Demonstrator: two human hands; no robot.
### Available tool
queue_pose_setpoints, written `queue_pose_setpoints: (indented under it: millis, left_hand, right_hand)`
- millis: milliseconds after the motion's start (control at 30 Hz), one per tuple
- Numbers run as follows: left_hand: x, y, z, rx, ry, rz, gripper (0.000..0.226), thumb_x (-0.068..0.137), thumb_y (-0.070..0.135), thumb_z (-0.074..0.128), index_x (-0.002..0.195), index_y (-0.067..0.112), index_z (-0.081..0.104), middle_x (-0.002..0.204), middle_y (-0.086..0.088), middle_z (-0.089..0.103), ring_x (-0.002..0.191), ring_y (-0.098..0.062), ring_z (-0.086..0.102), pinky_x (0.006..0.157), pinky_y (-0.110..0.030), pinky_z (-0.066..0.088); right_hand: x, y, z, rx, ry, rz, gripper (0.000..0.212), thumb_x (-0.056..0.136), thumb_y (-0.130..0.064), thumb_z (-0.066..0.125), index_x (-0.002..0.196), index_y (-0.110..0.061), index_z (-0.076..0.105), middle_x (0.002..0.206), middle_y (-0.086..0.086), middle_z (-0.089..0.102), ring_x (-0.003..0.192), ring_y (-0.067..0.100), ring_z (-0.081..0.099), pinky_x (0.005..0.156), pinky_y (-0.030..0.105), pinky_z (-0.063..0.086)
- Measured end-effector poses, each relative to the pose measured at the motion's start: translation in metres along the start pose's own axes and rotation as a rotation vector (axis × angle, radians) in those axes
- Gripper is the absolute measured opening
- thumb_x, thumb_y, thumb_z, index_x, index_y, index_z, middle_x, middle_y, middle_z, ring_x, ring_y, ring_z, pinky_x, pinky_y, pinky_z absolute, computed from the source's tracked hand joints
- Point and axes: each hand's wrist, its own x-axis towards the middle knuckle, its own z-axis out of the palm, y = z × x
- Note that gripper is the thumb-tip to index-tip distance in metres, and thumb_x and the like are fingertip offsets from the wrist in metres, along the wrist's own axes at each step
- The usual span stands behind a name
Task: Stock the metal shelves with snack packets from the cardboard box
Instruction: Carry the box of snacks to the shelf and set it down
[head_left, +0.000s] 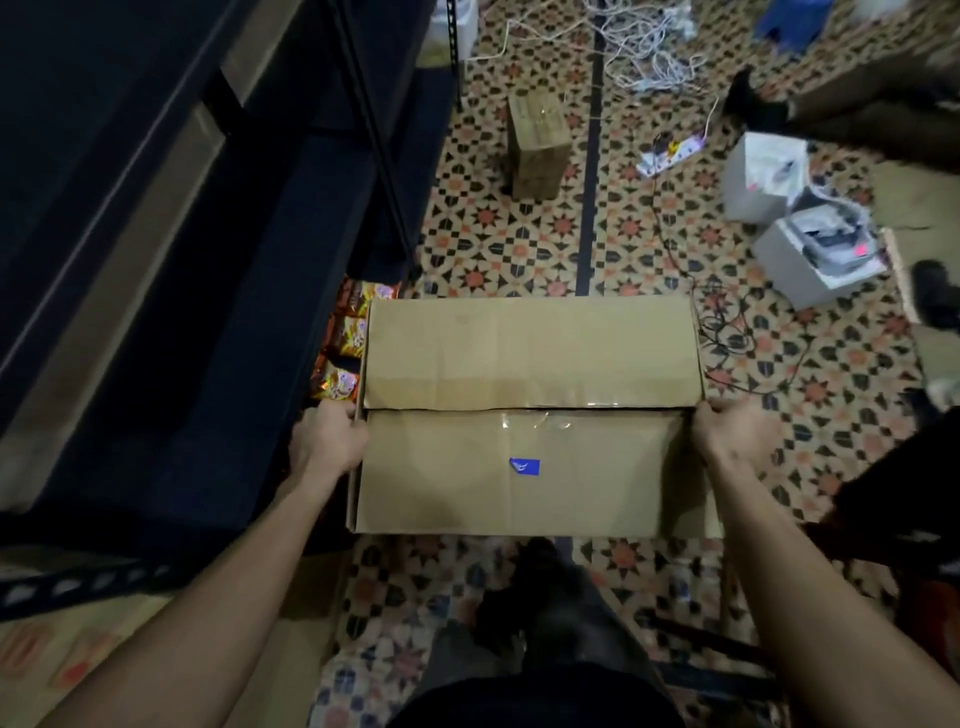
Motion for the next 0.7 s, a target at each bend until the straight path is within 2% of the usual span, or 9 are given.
queue_pose_setpoints:
  millis: [67, 133, 267, 333, 433, 600, 700]
  left_hand:
    - [0.020, 0.012, -0.010, -0.004, 0.024, -0.002, 0.017, 0.089, 0.024, 0.056, 0.085, 0.019, 0.072, 0.087, -0.013, 0.069, 0.079, -0.035, 0.064, 0.069, -0.038, 0.054]
    - [0.046, 0.028, -0.018, -0.028, 0.019, -0.018, 0.018, 0.091, 0.021, 0.056, 0.077, 0.017, 0.068, 0.080, -0.010, 0.067, 0.072, -0.029, 0.062, 0.061, -0.034, 0.049]
    - [0.100, 0.059, -0.028, -0.084, 0.050, -0.075, 0.030, 0.093, 0.021, 0.057, 0.063, 0.024, 0.056, 0.077, -0.008, 0.065, 0.070, -0.028, 0.060, 0.052, -0.028, 0.036]
    - [0.130, 0.075, -0.035, -0.100, 0.053, -0.101, 0.030, 0.093, 0.021, 0.057, 0.063, 0.024, 0.058, 0.076, -0.008, 0.066, 0.068, -0.028, 0.060, 0.050, -0.027, 0.035]
    - [0.172, 0.096, -0.050, -0.113, 0.064, -0.117, 0.028, 0.094, 0.023, 0.058, 0.067, 0.020, 0.064, 0.072, -0.006, 0.064, 0.065, -0.027, 0.059, 0.048, -0.026, 0.034]
    - [0.237, 0.123, -0.068, -0.144, 0.063, -0.133, 0.028, 0.094, 0.019, 0.058, 0.067, 0.015, 0.062, 0.070, -0.006, 0.063, 0.063, -0.024, 0.057, 0.048, -0.025, 0.034]
    - [0.278, 0.134, -0.079, -0.151, 0.037, -0.134, 0.023, 0.095, 0.016, 0.059, 0.073, 0.013, 0.065, 0.073, -0.005, 0.063, 0.063, -0.020, 0.055, 0.046, -0.025, 0.032]
  right_hand:
    - [0.017, -0.026, 0.004, 0.013, -0.017, -0.016, 0.024, 0.095, -0.020, 0.057, 0.105, -0.008, 0.076, 0.106, 0.020, 0.071, 0.103, 0.037, 0.064, 0.089, 0.038, 0.049]
    - [0.043, -0.055, 0.013, 0.027, -0.023, -0.024, 0.024, 0.095, -0.023, 0.057, 0.103, -0.012, 0.077, 0.102, 0.018, 0.072, 0.099, 0.035, 0.066, 0.087, 0.039, 0.051]
    - [0.094, -0.114, 0.030, 0.037, -0.059, -0.036, 0.022, 0.094, -0.027, 0.058, 0.099, -0.017, 0.076, 0.095, 0.014, 0.073, 0.091, 0.034, 0.069, 0.084, 0.045, 0.057]
    - [0.116, -0.148, 0.035, 0.031, -0.077, -0.079, 0.023, 0.094, -0.026, 0.056, 0.096, -0.016, 0.076, 0.091, 0.015, 0.072, 0.089, 0.035, 0.068, 0.083, 0.045, 0.056]
    - [0.146, -0.200, 0.044, 0.032, -0.086, -0.111, 0.022, 0.097, -0.025, 0.055, 0.095, -0.016, 0.075, 0.087, 0.013, 0.069, 0.081, 0.029, 0.067, 0.072, 0.038, 0.054]
    - [0.189, -0.271, 0.069, 0.002, -0.050, -0.106, 0.025, 0.093, -0.029, 0.057, 0.102, -0.016, 0.076, 0.098, 0.017, 0.073, 0.091, 0.033, 0.069, 0.083, 0.045, 0.057]
    - [0.205, -0.307, 0.087, -0.005, -0.040, -0.116, 0.024, 0.095, -0.024, 0.058, 0.108, -0.013, 0.075, 0.101, 0.020, 0.072, 0.094, 0.036, 0.069, 0.085, 0.047, 0.057]
